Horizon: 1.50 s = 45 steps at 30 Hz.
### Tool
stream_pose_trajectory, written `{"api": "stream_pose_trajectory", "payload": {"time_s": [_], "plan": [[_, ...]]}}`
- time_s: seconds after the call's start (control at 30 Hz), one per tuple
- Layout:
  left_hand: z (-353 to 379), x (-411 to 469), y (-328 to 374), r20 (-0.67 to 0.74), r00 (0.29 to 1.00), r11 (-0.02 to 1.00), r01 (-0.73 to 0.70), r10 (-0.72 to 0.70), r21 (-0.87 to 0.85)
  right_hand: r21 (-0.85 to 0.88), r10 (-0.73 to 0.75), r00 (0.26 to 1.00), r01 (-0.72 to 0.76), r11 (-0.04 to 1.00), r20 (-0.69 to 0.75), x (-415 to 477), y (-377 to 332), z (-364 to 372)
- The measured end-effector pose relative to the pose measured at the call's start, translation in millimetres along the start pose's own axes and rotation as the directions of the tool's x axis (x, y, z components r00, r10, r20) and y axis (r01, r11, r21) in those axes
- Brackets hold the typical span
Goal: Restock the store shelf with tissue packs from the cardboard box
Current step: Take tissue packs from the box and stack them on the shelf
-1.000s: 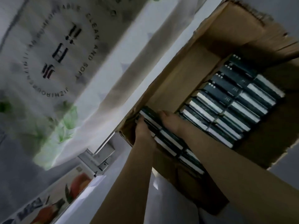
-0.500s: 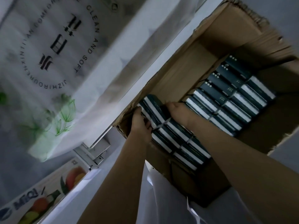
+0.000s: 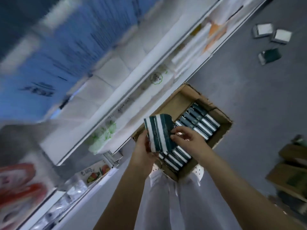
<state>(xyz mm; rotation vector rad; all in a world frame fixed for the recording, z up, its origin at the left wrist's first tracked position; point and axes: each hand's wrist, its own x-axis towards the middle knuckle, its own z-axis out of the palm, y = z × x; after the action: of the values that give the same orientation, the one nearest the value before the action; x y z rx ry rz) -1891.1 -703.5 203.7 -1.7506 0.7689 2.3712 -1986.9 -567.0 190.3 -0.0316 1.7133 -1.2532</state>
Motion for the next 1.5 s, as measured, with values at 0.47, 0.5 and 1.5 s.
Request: {"api": "stream_pose_trajectory", "payload": {"time_s": [0.47,0.5,1.5], "plan": [[67.6,-312.6,92.6,0.317,0.874,0.869,-0.444,0.367,0.22,0.057,-0.379,0.924,0.377,0.925,0.045,-208.3,-236.2,-5.4],[68.8,-328.9,98.5,0.33,0.853,0.834,-0.493,0.405,0.249,0.023,-0.411,0.91,0.411,0.912,0.045,-219.3,-248.7,-4.8],[-102.9,-556.7,219.0,0.102,0.272,0.238,-0.935,0.957,0.265,-0.062,-0.739,0.557,0.812,0.581,0.377,-338.9,-466.0,176.7]]}}
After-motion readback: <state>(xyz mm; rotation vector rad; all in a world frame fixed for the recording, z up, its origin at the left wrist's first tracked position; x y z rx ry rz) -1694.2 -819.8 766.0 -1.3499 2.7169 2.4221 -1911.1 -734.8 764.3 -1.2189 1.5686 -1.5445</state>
